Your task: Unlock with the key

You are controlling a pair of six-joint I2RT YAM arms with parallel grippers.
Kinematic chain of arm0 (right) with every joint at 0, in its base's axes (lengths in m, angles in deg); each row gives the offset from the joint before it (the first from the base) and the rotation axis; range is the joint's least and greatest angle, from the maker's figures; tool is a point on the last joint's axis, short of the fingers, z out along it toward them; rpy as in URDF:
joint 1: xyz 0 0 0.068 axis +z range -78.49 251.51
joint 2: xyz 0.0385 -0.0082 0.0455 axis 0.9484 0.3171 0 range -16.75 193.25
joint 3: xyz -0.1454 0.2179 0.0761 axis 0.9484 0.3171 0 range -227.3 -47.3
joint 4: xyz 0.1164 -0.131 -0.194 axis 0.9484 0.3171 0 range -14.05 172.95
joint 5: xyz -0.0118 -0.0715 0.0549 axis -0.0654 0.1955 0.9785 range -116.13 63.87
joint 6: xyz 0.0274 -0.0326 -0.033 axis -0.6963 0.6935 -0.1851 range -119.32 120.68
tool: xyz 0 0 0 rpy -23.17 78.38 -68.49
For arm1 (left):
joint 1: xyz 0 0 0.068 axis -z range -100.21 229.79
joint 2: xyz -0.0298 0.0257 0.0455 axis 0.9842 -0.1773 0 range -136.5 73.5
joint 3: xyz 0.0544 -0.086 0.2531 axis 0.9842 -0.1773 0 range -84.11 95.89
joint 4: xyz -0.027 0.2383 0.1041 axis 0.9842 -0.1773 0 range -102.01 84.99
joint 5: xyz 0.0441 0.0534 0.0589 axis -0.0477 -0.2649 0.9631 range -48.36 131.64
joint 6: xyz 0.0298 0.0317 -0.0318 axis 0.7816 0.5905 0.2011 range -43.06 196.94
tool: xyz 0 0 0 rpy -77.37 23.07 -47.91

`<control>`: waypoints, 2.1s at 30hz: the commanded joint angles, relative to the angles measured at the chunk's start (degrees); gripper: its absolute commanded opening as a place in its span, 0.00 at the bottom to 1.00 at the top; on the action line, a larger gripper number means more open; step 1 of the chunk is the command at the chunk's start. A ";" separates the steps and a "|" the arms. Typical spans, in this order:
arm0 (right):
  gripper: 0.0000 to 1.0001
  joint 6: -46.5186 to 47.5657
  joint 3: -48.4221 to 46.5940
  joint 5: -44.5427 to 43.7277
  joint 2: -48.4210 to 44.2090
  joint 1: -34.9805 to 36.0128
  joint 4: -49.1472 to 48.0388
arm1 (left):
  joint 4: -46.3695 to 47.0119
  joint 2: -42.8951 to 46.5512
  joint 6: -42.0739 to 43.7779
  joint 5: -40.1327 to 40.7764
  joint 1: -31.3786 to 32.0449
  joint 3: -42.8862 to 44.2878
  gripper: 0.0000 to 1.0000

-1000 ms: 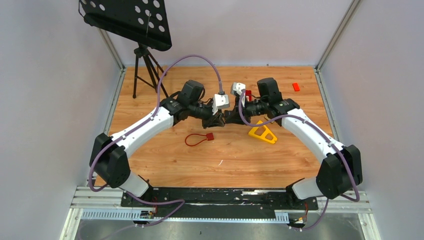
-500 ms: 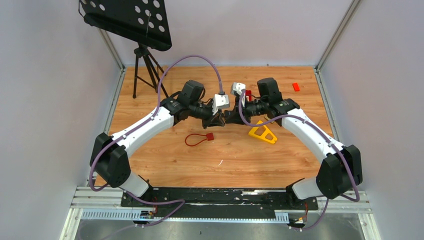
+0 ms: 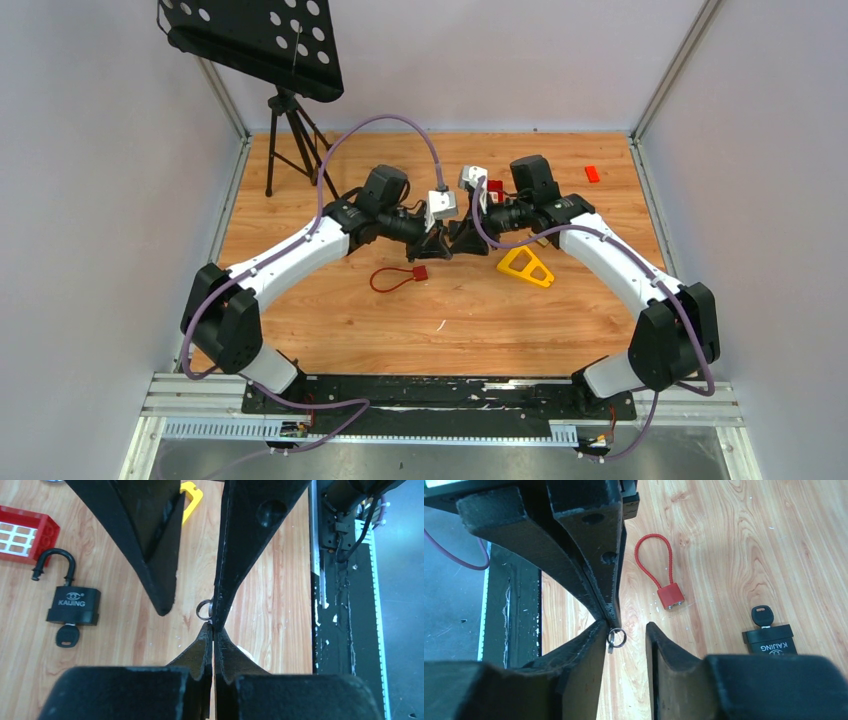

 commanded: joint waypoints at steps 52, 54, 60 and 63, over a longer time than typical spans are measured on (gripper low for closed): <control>0.00 4.47 -4.29 1.62 2.38 -0.90 4.89 | 7.85 2.09 -5.79 -1.85 -2.55 -2.30 0.16; 0.00 4.23 -4.32 1.63 2.34 -0.94 4.71 | 7.06 1.74 -5.17 -2.48 -2.28 -2.17 0.18; 0.00 3.79 -4.18 1.85 2.39 -0.95 4.36 | 5.21 0.31 -3.86 -2.70 -0.87 -0.86 0.20; 0.00 4.45 -4.08 1.90 2.51 -0.95 4.75 | 5.91 0.74 -4.02 -1.18 -0.84 -0.71 0.20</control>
